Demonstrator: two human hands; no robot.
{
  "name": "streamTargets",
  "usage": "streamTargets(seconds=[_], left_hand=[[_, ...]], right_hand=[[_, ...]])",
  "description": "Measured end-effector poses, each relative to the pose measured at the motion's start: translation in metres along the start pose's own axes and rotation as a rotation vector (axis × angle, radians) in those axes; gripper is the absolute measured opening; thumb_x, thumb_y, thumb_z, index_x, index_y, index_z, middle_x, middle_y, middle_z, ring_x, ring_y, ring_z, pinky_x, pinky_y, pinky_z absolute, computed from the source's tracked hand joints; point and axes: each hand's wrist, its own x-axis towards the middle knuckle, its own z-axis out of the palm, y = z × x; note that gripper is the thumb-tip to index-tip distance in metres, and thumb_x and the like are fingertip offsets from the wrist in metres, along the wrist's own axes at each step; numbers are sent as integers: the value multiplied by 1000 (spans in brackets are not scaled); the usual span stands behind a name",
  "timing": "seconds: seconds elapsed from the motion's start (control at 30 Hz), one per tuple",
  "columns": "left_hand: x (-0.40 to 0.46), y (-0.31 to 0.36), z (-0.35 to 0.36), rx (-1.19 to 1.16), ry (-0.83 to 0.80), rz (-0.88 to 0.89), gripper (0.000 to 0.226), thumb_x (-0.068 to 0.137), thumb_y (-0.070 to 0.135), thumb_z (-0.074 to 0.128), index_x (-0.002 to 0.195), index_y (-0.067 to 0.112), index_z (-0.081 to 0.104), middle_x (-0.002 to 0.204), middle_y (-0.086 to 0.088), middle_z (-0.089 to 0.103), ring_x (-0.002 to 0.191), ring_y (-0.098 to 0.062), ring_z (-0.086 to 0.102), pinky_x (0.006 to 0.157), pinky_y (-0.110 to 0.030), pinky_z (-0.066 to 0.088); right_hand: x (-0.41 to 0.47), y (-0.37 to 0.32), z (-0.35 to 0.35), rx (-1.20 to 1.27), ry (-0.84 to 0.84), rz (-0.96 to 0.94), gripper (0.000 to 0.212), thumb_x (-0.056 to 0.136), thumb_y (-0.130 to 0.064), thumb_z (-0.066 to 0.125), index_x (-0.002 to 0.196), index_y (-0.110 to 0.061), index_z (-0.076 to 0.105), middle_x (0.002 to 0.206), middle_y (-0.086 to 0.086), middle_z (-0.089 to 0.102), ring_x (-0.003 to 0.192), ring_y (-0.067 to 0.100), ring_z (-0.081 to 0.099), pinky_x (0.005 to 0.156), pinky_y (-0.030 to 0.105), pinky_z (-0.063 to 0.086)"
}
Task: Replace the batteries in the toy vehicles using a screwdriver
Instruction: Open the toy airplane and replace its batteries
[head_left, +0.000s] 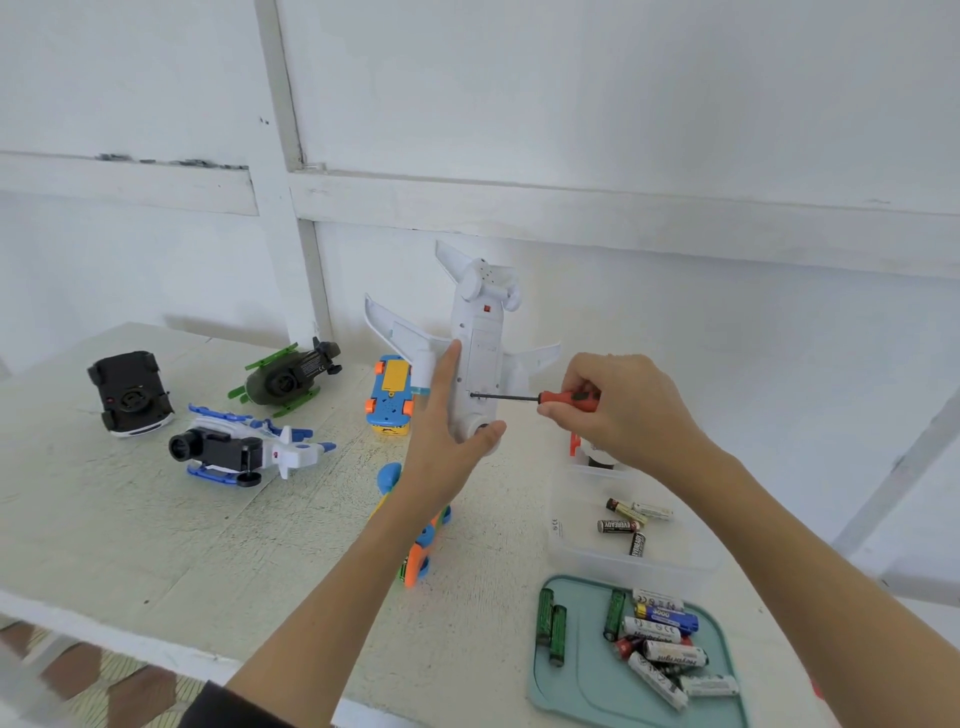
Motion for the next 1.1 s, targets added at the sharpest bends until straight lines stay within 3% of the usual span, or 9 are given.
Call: streamTargets(seconds=[0.27, 0.37, 0.53, 0.67, 0.8, 0.9, 1.0, 1.1], left_hand=[[-4, -1, -2, 31, -40, -4, 92, 68, 48, 70, 143, 62, 18, 148, 6, 35, 134, -23, 41, 104, -53, 44], [-5, 4, -3, -8, -27, -2, 91, 69, 47, 71, 143, 60, 20, 145, 14, 36, 135, -18, 41, 106, -49, 44], [-3, 21, -10, -62, -11, 56, 82, 77, 28, 70, 138, 56, 23, 151, 21, 33, 138, -10, 40, 110, -44, 42], [-2, 26, -24, -15, 25, 86, 81, 78, 29, 70, 137, 58, 22, 154, 17, 31, 139, -15, 39, 110, -49, 41], [-6, 28, -38, -10, 73, 90, 83, 81, 23, 73, 136, 59, 23, 156, 14, 28, 139, -17, 39, 108, -48, 43], [-13, 28, -47, 34, 90, 97, 83, 76, 37, 72, 138, 63, 24, 156, 13, 29, 140, -16, 38, 109, -48, 43], [-23, 25, -55, 61, 105, 82, 84, 80, 33, 73, 142, 58, 24, 156, 12, 30, 141, -17, 36, 110, -50, 41], [-34, 21, -61, 81, 110, 46, 85, 77, 39, 71, 144, 57, 22, 154, 18, 31, 142, -13, 33, 112, -49, 38]], right_hand=[[-4, -1, -3, -95, -172, 111, 47, 90, -47, 52, 73, -4, 61, 59, 1, 56, 63, 21, 56, 60, 26, 40], [-6, 0, 0, -62, -194, 125, 48, 91, -46, 49, 76, -3, 62, 65, 9, 61, 63, 24, 56, 60, 29, 40], [-13, 5, 7, 106, -180, 115, 27, 94, -39, 46, 82, -18, 59, 56, -8, 48, 53, 8, 43, 54, 25, 31], [-20, 11, 15, 278, -147, 59, 6, 92, -22, 54, 87, -23, 54, 69, -14, 55, 62, 1, 49, 62, 19, 38], [-21, 17, 28, 315, -221, -58, 8, 85, -7, 64, 89, -14, 62, 86, -10, 56, 76, -1, 53, 70, 9, 41], [-20, 18, 45, 293, -325, -136, 10, 82, -3, 66, 90, -9, 66, 89, -7, 55, 80, 3, 53, 73, 12, 42], [-25, 17, 67, 218, -460, -182, 15, 82, -4, 66, 95, -10, 68, 92, -5, 53, 88, 15, 53, 81, 26, 45], [-34, 14, 90, 185, -554, -220, 20, 79, -2, 68, 97, -10, 72, 95, 2, 61, 89, 16, 56, 82, 27, 45]])
